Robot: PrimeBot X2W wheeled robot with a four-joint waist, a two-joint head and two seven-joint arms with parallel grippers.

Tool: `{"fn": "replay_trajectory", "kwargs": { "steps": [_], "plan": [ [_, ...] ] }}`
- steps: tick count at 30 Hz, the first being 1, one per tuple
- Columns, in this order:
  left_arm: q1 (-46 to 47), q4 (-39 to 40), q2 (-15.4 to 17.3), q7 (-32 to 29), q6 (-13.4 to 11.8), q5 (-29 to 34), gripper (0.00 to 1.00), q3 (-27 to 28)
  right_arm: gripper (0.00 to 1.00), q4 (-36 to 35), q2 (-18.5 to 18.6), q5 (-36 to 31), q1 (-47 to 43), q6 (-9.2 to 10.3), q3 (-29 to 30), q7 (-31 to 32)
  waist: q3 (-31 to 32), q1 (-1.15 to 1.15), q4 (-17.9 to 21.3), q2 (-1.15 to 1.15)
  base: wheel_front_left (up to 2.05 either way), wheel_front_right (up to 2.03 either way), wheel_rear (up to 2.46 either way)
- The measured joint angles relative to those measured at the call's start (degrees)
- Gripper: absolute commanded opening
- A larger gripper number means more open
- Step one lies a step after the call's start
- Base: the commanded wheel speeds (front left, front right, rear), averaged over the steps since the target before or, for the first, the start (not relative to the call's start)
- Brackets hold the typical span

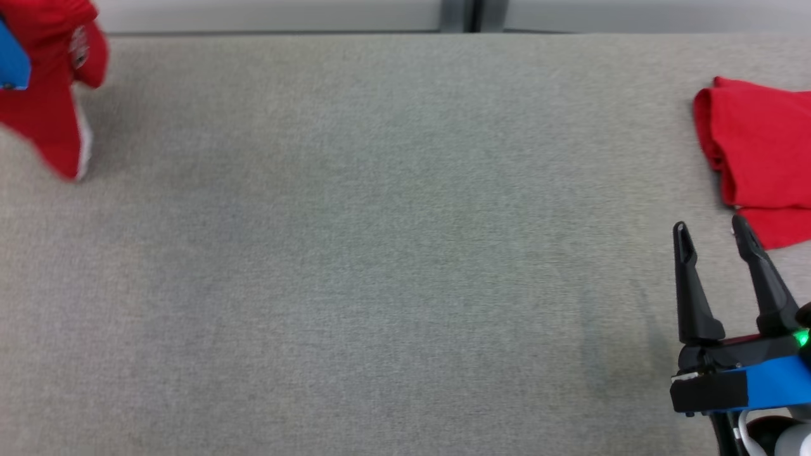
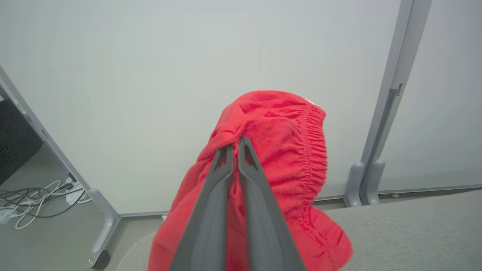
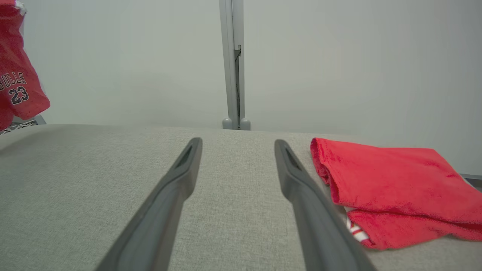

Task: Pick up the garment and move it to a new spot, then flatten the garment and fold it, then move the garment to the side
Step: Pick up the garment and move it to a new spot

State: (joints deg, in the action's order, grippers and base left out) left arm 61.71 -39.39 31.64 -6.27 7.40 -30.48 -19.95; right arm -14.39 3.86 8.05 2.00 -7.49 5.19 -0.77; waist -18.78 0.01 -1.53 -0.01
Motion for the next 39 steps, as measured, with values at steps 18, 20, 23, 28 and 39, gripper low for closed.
{"fn": "replay_trajectory", "kwargs": {
  "steps": [18,20,23,28,39],
  "plan": [
    [4.42,19.42,-8.22,1.82,0.03,-1.0,0.0,-14.11,1.0,7.98,-0.93,4.74,-1.74,0.01,-3.09,-6.2,6.24,0.0,13.77,0.0,0.0,0.0,0.0],
    [3.47,20.3,-9.59,1.8,-0.05,-1.21,0.0,-15.16,1.0,8.58,-0.93,5.13,-2.02,0.01,-3.49,-6.89,6.67,0.0,14.68,0.0,0.0,0.0,0.0],
    [0.29,20.84,-11.07,2.13,-0.94,-1.31,0.0,-16.48,1.0,9.6,-0.94,5.76,-2.2,0.0,-4.14,-7.67,6.82,0.0,15.72,0.0,0.0,0.0,0.0],
    [-8.34,20.62,-12.11,3.59,-2.53,-2.43,0.0,-18.28,1.0,10.67,-0.96,6.23,-2.24,0.01,-4.55,-8.79,6.93,-0.01,16.07,0.01,0.0,0.0,0.0],
    [-29.51,20.41,-13.57,8.03,-5.66,-4.07,0.0,-23.88,1.0,11.87,-0.97,6.22,-3.11,0.0,-4.7,-8.9,7.91,0.0,14.43,0.0,0.0,0.0,0.0]
  ]
}}
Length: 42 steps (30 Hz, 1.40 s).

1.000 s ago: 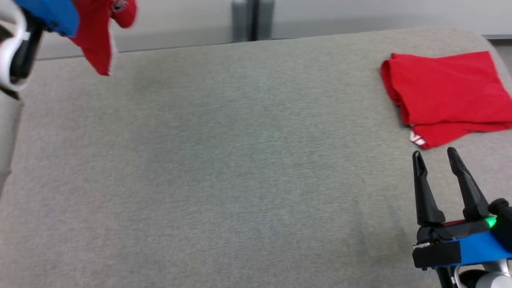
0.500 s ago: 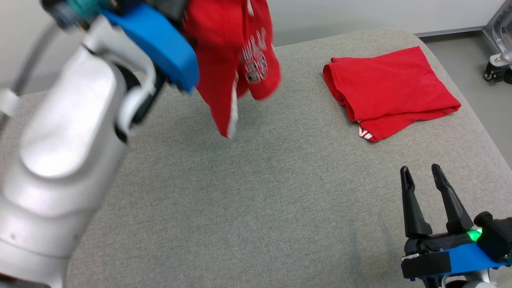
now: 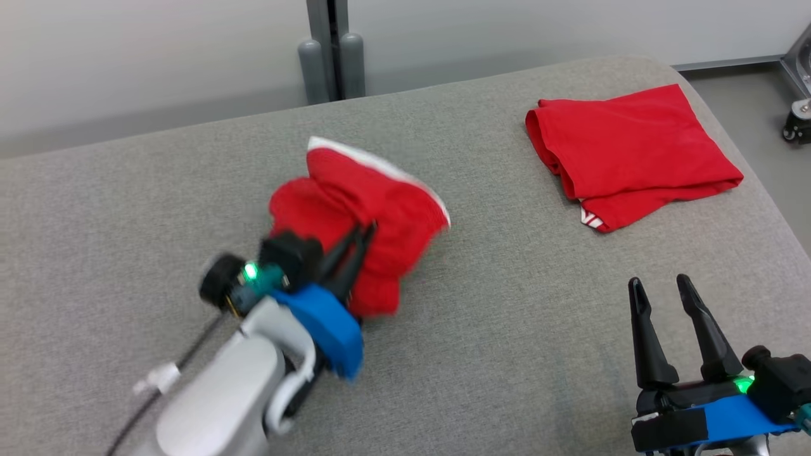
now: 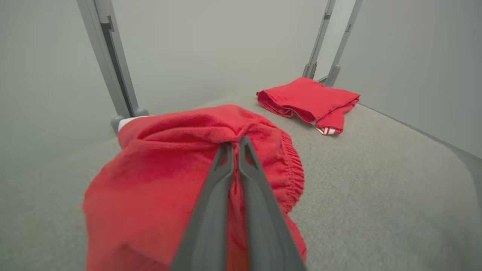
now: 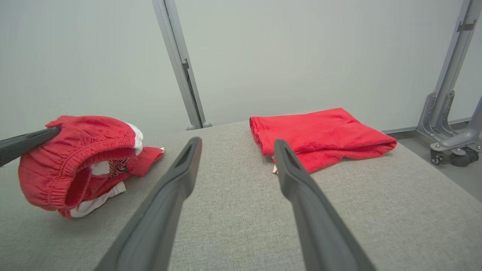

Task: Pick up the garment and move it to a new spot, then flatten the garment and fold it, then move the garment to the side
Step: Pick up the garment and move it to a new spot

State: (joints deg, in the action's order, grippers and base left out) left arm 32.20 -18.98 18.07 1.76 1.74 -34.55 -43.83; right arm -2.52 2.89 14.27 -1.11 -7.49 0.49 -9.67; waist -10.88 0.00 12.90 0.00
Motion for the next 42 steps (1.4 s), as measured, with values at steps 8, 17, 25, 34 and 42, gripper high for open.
{"fn": "replay_trajectory", "kwargs": {
  "steps": [8,17,25,34,42],
  "plan": [
    [-7.54,-1.35,-2.55,2.27,-0.75,-0.18,0.33,-3.59,1.0,0.85,-0.01,-0.54,-0.81,0.01,-0.36,0.51,1.34,0.0,-2.02,0.0,0.0,0.0,0.0],
    [-7.67,-0.7,-2.87,10.53,-3.98,1.51,1.0,-1.2,1.0,1.56,-0.01,-0.87,-2.44,0.01,0.0,0.96,4.04,0.0,-3.96,0.0,0.0,0.0,0.0],
    [-12.92,5.17,0.09,13.17,-9.72,3.57,1.0,8.81,1.0,1.92,-0.01,-0.81,-4.19,0.0,0.62,0.94,6.25,0.0,-6.85,0.0,0.0,0.0,0.0],
    [-23.57,14.11,0.13,13.24,-10.79,9.83,1.0,22.15,1.0,2.55,-0.02,-0.76,-5.63,0.01,2.01,0.83,7.82,0.0,-11.49,0.01,0.0,0.0,0.0],
    [-30.71,15.53,-1.86,13.28,-9.29,13.79,1.0,29.8,1.0,3.3,-0.04,-0.59,-6.65,0.0,3.03,0.78,8.97,0.0,-15.0,0.0,0.0,0.0,0.0]
  ]
}}
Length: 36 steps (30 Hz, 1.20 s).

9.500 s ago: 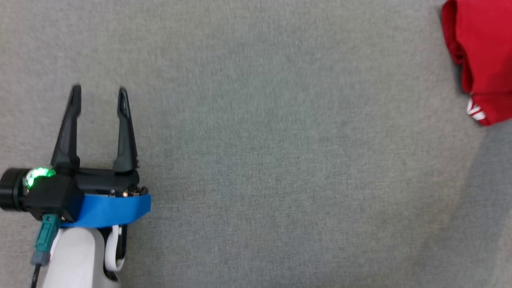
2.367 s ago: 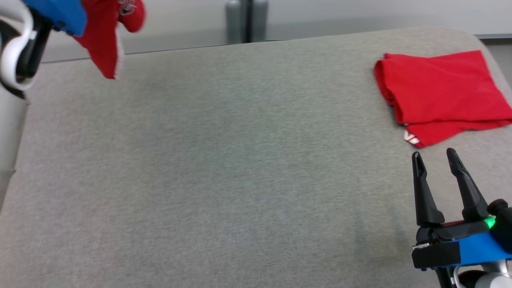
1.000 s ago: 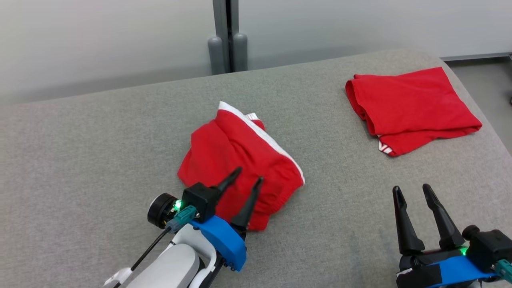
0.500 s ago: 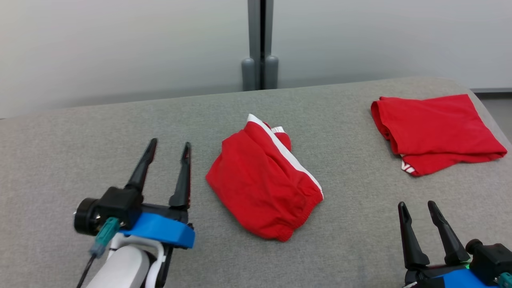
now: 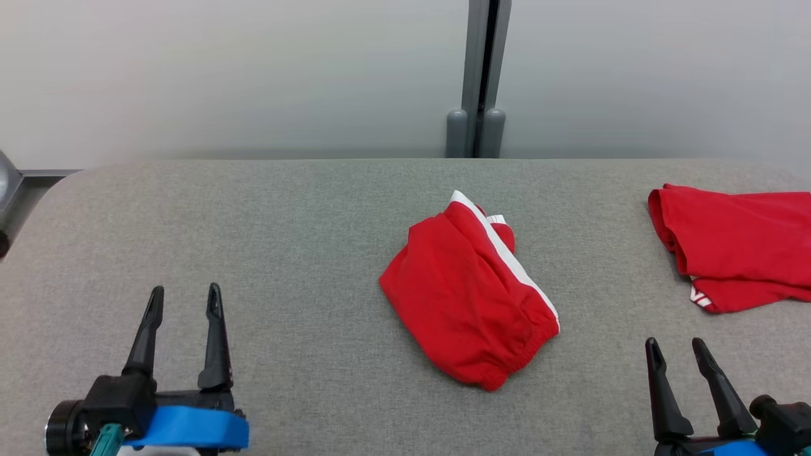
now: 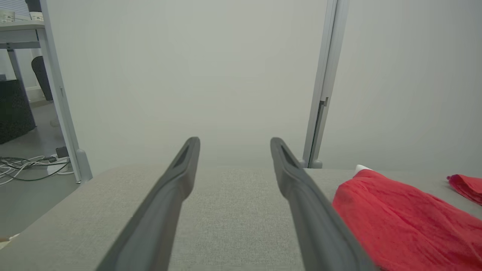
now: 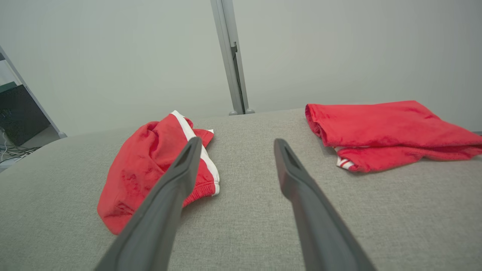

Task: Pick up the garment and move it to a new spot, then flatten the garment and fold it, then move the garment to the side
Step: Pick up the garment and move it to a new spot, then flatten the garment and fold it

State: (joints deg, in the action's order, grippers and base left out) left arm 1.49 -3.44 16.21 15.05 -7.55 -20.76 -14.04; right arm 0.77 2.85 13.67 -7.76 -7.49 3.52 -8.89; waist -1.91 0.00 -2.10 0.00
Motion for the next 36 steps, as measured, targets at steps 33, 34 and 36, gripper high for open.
{"fn": "replay_trajectory", "kwargs": {
  "steps": [33,34,36],
  "plan": [
    [-7.87,-3.12,-5.25,0.01,7.6,7.24,1.0,6.31,1.0,2.29,0.01,0.15,-3.26,0.0,0.33,0.53,2.17,0.0,-1.15,0.0,0.0,0.0,0.0],
    [-7.86,-3.16,-5.31,0.01,7.61,7.26,1.0,6.41,1.0,2.29,0.01,0.15,-3.28,0.0,0.33,0.53,2.15,0.0,-1.16,0.0,0.0,0.0,0.0],
    [-7.82,-3.28,-5.44,0.01,7.93,7.46,1.0,6.7,1.0,2.3,0.01,0.15,-3.3,0.01,0.35,0.53,2.08,0.0,-1.2,0.0,0.0,0.0,0.0]
  ]
}}
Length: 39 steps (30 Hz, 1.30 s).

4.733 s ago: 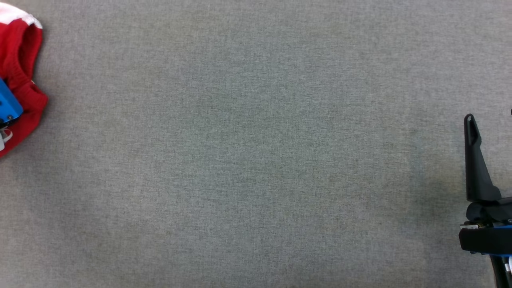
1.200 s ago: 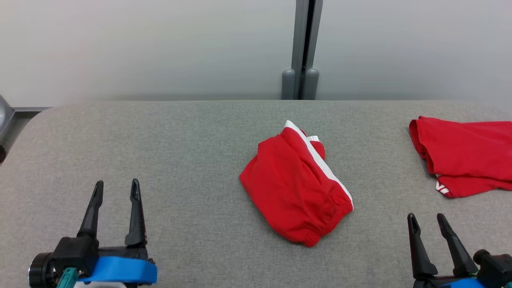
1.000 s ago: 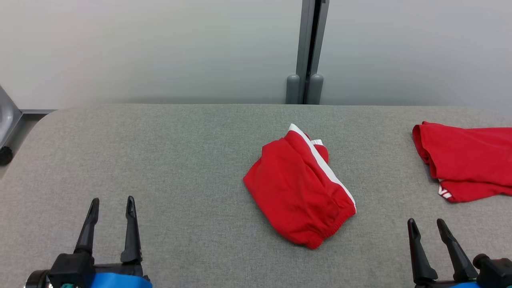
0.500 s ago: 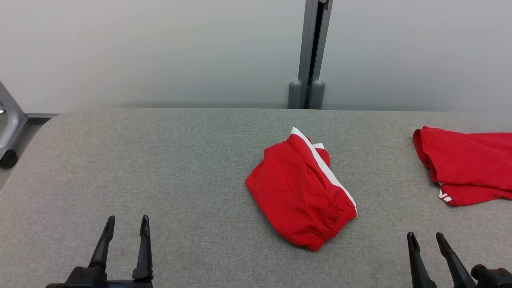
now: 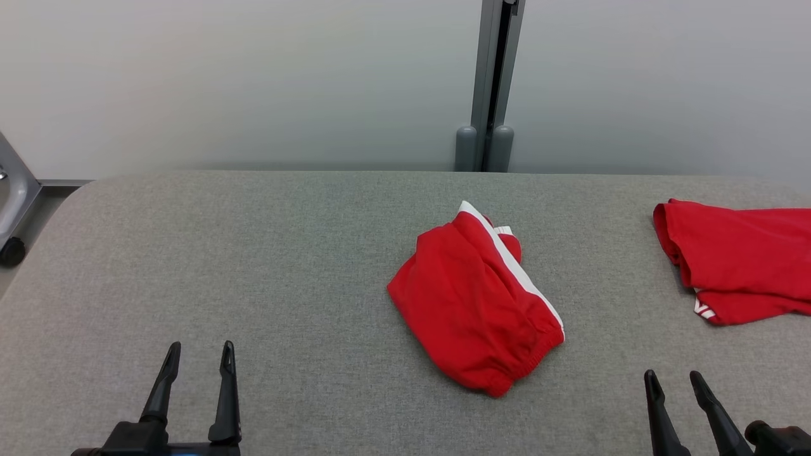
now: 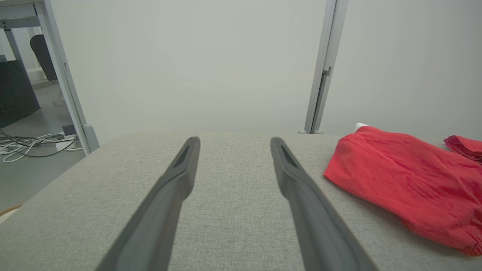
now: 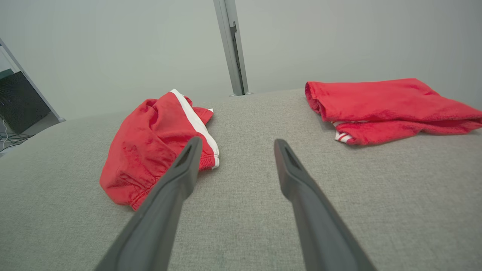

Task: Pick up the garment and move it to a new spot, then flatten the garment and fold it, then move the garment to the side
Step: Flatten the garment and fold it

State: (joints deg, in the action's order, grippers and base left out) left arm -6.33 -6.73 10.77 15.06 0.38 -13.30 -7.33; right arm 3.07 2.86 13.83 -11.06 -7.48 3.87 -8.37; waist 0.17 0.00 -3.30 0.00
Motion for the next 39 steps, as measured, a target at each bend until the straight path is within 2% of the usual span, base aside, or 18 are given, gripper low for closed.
{"fn": "replay_trajectory", "kwargs": {
  "steps": [17,25,31,39],
  "plan": [
    [0.58,-0.56,-1.36,0.0,1.54,1.64,1.0,1.76,1.0,0.53,0.0,-0.44,0.54,0.0,0.45,0.22,-0.78,0.0,-0.3,0.0,0.0,0.0,0.0],
    [2.3,-0.98,-2.38,0.0,2.31,2.32,1.0,1.99,1.0,1.94,0.02,-4.05,10.95,0.0,-0.41,3.41,-2.66,-0.01,-1.32,0.01,0.0,0.0,0.0],
    [4.28,-1.87,-3.11,0.0,3.22,2.83,1.0,1.96,1.0,7.81,-0.01,-5.84,19.49,-0.01,-2.15,5.94,-3.97,0.0,-3.44,0.01,0.0,0.0,0.0],
    [6.19,-2.34,-4.26,0.0,4.19,3.34,1.0,2.19,1.0,20.75,0.25,-8.69,25.54,0.0,-0.92,6.77,-6.78,-0.01,-6.89,0.01,0.0,0.0,0.0]
  ]
}}
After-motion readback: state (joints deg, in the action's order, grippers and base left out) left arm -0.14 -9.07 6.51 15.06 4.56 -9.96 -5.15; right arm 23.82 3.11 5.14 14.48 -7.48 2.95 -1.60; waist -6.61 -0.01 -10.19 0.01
